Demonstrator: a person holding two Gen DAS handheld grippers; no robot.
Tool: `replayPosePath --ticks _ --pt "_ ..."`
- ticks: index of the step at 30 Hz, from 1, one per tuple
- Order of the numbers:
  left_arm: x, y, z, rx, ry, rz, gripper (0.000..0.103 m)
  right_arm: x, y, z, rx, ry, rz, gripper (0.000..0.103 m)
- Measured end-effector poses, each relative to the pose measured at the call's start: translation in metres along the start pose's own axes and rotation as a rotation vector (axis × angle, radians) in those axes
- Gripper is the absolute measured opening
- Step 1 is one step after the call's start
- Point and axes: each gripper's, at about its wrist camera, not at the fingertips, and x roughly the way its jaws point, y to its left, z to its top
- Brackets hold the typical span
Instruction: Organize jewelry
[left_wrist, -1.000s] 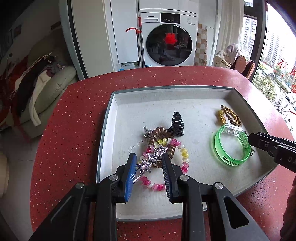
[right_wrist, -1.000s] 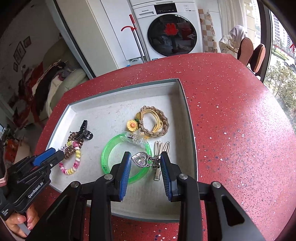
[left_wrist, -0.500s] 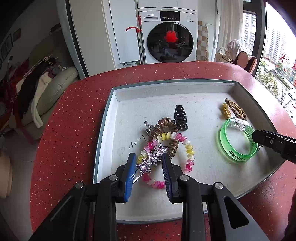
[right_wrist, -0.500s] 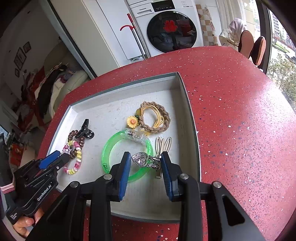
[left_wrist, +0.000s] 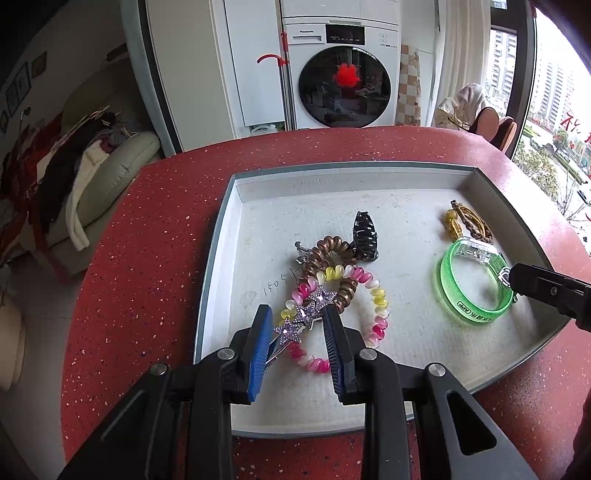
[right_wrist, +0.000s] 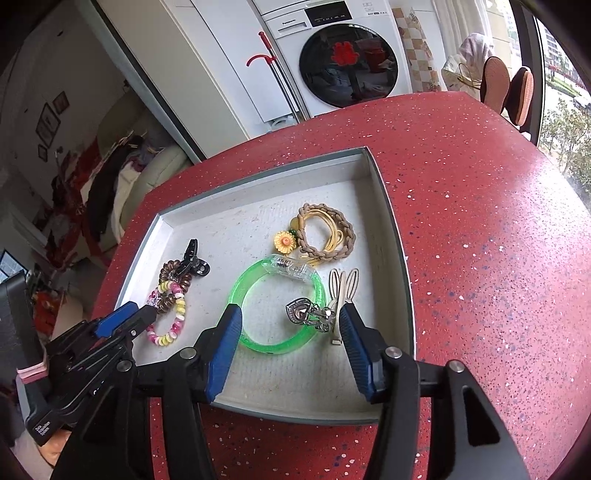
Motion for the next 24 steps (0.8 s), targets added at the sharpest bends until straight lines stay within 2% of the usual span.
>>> replayPosePath --ticks 5,7,8,10,16,17,18,20,24 --pt "-0.003 0.003 0.001 0.001 -0.007 0.001 0.048 -0.007 0.002 -0.002 0.011 -0.02 0.001 0.059" --pt "-0.005 0.003 0.001 0.001 -0.013 0.001 0.074 -0.008 0.002 -0.002 0.012 -0.02 0.003 0.059" --pt "-0.009 0.004 0.001 -0.005 -0.03 0.007 0.091 -0.009 0.003 -0.002 0.01 -0.019 0.002 0.059" --pt "-0.015 0.003 0.0 -0.001 -0.062 0.009 0.091 -0.01 0.003 -0.003 0.009 -0.02 0.0 0.059" --pt "-0.022 0.004 0.002 -0.002 -0.058 -0.007 0.091 -0.013 0.007 -0.005 0.005 -0.015 -0.001 0.059" --pt "-0.023 0.004 0.002 -0.002 -0.059 -0.007 0.092 -0.013 0.007 -0.004 0.002 -0.014 -0.001 0.059" --pt "-0.024 0.004 0.002 0.0 -0.059 -0.008 0.103 -0.013 0.008 -0.004 -0.002 -0.013 0.0 0.059" --pt "-0.029 0.004 -0.001 0.006 -0.077 0.002 0.103 -0.016 0.01 -0.005 -0.01 -0.016 0.002 0.059" --pt "-0.033 0.002 -0.005 0.016 -0.069 0.0 0.103 -0.02 0.017 -0.007 -0.03 -0.027 -0.008 0.069"
